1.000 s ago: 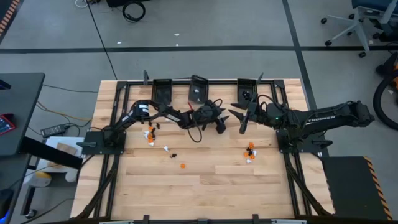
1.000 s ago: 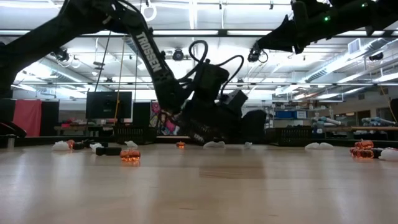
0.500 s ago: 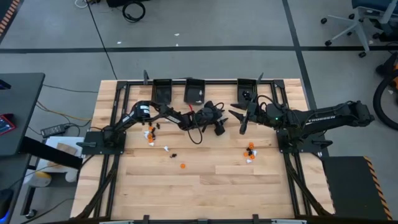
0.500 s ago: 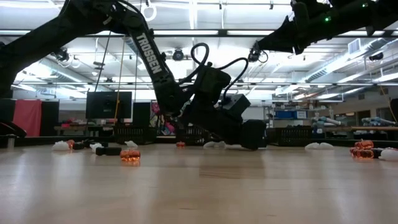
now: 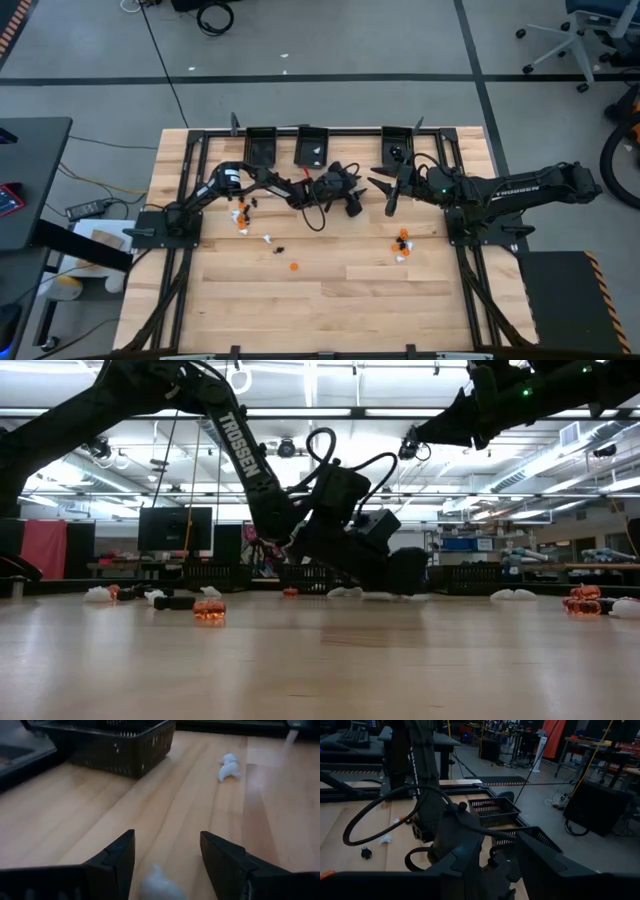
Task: Sort Halloween decoration
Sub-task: Put the white ghost toy into the middle black bin
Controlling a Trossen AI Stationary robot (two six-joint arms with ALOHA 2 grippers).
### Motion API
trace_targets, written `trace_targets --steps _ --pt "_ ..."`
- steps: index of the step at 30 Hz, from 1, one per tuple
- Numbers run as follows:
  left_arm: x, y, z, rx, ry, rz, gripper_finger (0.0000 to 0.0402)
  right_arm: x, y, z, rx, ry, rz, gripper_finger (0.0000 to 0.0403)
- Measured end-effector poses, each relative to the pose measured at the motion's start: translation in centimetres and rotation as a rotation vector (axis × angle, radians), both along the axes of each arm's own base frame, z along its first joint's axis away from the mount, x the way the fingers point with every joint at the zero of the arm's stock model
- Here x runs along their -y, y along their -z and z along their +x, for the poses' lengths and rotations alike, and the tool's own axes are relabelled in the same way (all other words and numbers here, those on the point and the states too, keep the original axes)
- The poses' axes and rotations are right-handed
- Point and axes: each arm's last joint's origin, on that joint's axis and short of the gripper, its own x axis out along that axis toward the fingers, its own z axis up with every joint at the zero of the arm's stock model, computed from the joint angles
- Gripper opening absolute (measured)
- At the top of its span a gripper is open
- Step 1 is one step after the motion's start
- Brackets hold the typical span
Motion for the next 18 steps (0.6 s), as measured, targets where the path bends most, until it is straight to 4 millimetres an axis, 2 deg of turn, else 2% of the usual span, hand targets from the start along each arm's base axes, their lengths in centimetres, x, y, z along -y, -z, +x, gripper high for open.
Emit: trace_targets --steps 5,11,18 --pt "0.3 1.1 0.0 -0.018 -0.016 -0.041 0.0204 0.0 0.0 0.0 -0.003 0.000 0.004 0.0132" --pt "1.1 1.1 0.1 -0.055 0.007 -0.001 0.0200 0.0 0.1 0.0 -0.006 0.000 0.004 0.0132" --pt "1.1 1.2 0.1 -0.078 0.026 0.000 0.0166 0.0 0.1 0.0 -0.007 0.001 0.004 0.0132"
